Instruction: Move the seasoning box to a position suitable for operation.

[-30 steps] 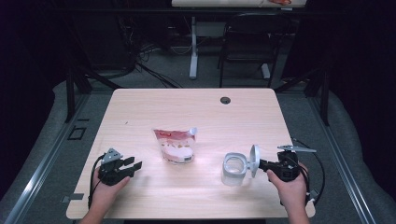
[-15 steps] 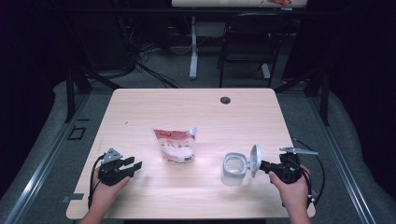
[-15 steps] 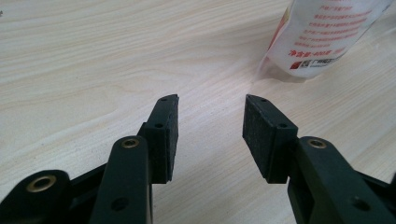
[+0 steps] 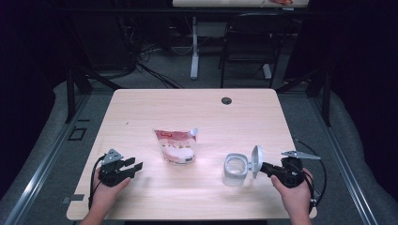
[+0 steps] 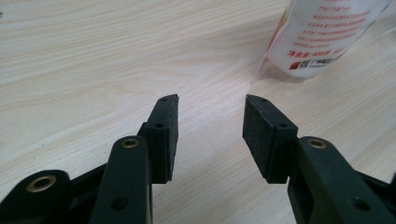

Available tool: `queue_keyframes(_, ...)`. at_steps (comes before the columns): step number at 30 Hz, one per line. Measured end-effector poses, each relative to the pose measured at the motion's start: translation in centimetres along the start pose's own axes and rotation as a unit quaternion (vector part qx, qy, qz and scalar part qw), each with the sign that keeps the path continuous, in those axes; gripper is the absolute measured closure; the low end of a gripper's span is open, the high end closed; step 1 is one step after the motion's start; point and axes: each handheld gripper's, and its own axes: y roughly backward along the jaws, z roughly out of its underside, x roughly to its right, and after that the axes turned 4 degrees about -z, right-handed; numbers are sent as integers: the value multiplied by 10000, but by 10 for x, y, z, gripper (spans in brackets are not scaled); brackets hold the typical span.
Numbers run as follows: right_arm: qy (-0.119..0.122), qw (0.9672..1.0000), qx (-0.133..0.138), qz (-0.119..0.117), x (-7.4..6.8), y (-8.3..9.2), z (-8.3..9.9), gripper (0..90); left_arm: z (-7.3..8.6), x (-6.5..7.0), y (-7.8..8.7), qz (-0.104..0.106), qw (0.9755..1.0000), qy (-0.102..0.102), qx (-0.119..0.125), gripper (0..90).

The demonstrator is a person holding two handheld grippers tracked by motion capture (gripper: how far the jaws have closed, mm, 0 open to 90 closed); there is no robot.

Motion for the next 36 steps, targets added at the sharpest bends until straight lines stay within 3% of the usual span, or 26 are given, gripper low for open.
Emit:
queue_keyframes(10, 141, 9997, -82, 158, -4, 4, 15, 765, 0, 0, 0, 7, 10000, -28, -49, 558)
queue_keyframes(19, 118, 9998, -128, 85, -4, 3, 24, 770, 0, 1, 0, 8, 10000, -20, -40, 558)
queue_keyframes(36, 261, 9993, -251, 10, -9, -10, 24, 751, 0, 1, -1, 16, 10000, -22, -65, 558)
